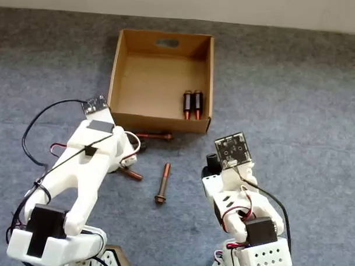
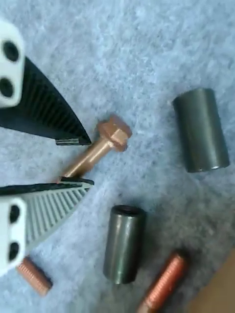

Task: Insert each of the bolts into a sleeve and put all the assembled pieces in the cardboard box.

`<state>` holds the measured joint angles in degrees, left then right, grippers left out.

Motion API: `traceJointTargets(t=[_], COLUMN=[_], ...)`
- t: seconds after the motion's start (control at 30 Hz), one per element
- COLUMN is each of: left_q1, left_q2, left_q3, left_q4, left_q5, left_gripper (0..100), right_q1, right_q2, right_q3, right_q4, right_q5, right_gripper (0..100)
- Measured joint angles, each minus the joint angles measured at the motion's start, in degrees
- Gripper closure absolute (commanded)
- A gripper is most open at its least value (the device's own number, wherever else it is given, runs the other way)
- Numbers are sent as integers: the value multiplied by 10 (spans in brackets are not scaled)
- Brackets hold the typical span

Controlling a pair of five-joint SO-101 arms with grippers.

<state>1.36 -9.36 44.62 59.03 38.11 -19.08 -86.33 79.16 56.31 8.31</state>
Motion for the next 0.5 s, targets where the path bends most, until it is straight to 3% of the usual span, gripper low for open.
traceJointTargets(t=[0.5], left_q1=[-7], left_q2=[2], left_q3=[29], left_q4=[-33], left_q5=[-1], left_gripper=[870], right_q1=[0], right_q2=[0], right_q3=[0], right_q4=[0], right_q5=[0], right_gripper=[992])
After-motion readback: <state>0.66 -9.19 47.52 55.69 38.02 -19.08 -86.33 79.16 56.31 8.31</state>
